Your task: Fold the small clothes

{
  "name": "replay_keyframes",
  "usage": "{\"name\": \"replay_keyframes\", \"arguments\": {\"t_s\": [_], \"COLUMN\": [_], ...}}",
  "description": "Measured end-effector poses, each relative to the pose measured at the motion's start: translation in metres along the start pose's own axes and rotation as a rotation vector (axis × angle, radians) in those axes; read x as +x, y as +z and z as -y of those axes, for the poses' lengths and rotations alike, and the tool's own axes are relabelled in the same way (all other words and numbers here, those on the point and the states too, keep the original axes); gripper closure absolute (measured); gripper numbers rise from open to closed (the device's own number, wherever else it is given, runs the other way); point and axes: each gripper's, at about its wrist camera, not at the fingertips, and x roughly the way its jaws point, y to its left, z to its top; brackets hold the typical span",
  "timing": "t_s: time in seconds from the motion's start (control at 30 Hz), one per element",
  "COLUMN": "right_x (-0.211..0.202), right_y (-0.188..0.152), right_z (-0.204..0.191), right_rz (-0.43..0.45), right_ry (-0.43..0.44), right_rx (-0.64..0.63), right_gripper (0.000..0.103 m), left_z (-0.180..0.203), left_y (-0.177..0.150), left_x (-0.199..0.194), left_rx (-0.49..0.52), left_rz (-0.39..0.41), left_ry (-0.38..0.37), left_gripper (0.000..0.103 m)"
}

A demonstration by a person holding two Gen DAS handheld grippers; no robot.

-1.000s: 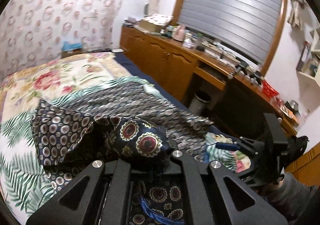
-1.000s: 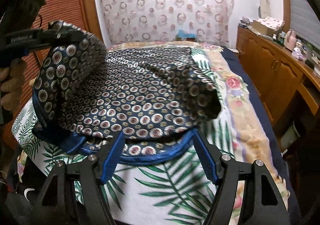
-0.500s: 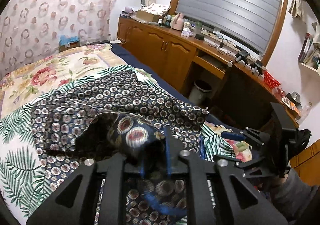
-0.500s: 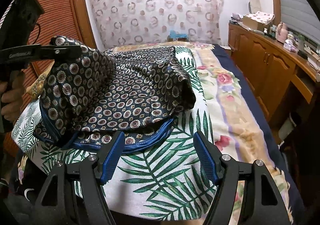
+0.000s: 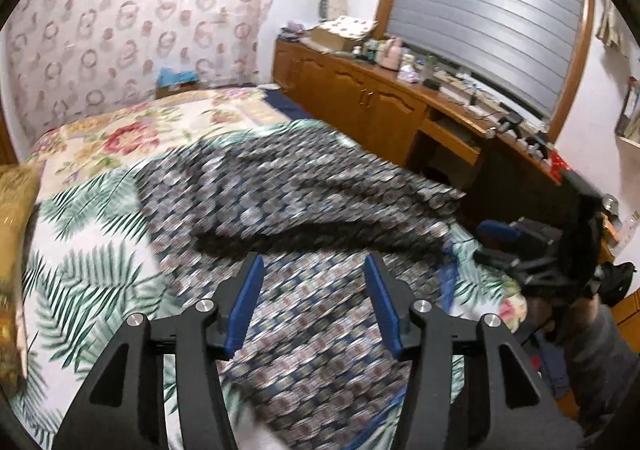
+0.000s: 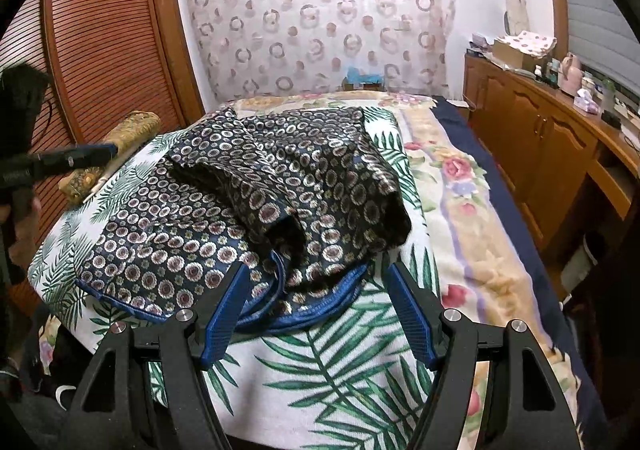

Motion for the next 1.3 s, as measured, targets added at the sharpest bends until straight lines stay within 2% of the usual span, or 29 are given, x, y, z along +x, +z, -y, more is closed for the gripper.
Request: {"name": "replay_keyframes", "arguments": {"t_s": [0.1,0.47,0.77,0.93,1.1,1.3], "right_x": [0.006,0.032,0.066,0.094,0.129,0.168], "right_y": [0.006,0.035,0.066,0.087,0.101,0.108], "right_z": [-0.004,-0.036,-0.057,-0.071,-0.089,-0.111], "right_rz": [-0.002,-0.003,-0.039,-0.073,-0.128,-0.193], "right_ry": [0.01,0.054,0.09,0.104,0.107,0.081], "right_rx": [-0.01,-0.097,-0.182,-0.225,-0.277,-0.345], "right_gripper": [0.03,0.03,0.03,0.03,0.03,0.03], "left_z": [-0.019,-0.065,-0.084,-0.084,-0.08,-0.079], "left_y": [-0.014,-0.05,-0.065,-0.065,-0.063,-0.062], "left_x": [0.007,0.019,0.034,0.035,0.039,0.042], "left_rx": [-0.024,-0.087,-0.116,-0.102,-0.076,-0.063], "left_rz": [-0.022,-0.062,-0.116,-0.116,-0.133,-0.142], "left_ry": [0.055,0.19,0.229,0.251,0.262,0.271], "left_gripper": [0.039,0.037,0.037,0.036,0.027,0.023]}}
